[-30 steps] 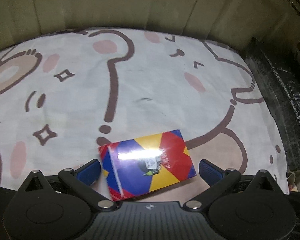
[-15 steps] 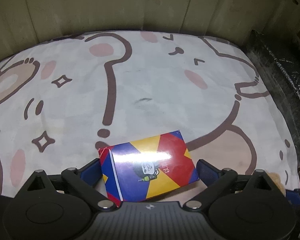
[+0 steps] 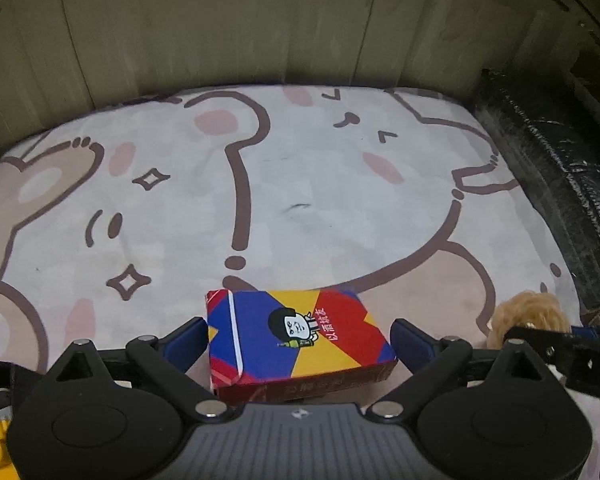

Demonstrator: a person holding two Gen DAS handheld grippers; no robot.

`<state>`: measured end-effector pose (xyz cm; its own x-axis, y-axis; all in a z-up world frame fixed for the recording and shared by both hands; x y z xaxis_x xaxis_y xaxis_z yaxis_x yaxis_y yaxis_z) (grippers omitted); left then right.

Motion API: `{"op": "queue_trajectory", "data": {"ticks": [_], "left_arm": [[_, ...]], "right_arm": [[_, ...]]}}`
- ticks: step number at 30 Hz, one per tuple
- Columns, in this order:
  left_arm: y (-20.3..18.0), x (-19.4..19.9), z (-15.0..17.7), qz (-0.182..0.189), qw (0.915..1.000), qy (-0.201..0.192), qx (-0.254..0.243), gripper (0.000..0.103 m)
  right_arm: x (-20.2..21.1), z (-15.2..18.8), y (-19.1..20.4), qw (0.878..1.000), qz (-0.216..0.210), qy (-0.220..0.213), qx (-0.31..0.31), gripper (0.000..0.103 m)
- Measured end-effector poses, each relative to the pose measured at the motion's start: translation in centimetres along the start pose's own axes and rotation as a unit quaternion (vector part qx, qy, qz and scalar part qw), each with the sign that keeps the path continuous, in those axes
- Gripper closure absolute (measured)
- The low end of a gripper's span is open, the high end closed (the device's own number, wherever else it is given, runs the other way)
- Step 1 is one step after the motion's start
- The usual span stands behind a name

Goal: Organize objects
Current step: 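Lift the card box with the left tool while the right tool carries the flower toy toward the box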

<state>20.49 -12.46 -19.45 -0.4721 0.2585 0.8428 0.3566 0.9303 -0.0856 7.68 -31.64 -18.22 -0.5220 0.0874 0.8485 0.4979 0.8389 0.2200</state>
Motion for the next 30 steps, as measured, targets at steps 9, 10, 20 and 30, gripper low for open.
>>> {"op": "queue_trajectory", "data": {"ticks": [9, 10, 20, 30], "left_arm": [[1.3, 1.0, 1.6, -0.004, 0.999, 0.045, -0.001, 0.031], [1.6, 1.1, 1.7, -0.003, 0.9989, 0.044, 0.012, 0.022], [-0.4, 0.0, 2.0, 0.016, 0.9977, 0.064, -0.017, 0.004], [-1.2, -2.0, 2.7, -0.001, 0.9961, 0.081, -0.036, 0.005]], "right_arm": [[0.9, 0.1, 0.9, 1.0, -0.005, -0.005, 0.005, 0.074], [1.0, 0.1, 1.0, 1.0, -0.006, -0.006, 0.005, 0.074], [1.2, 0.3, 0.3, 1.0, 0.001, -0.007, -0.004, 0.074], [0.5, 0.3, 0.1, 1.0, 0.01, 0.002, 0.0, 0.074]]}}
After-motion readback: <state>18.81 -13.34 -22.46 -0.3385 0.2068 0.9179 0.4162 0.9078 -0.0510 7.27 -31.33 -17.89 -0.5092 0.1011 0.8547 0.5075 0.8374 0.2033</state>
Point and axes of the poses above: each gripper's, at about its wrist camera, not at the fingertips, and x roughly against the way its jaws point, y to its left, z to its underside, the point moved 1 cm from there along -x, roughly the way its jaws point, and after that the axes turned 4 degrees about -y, right-handed, at the moved point
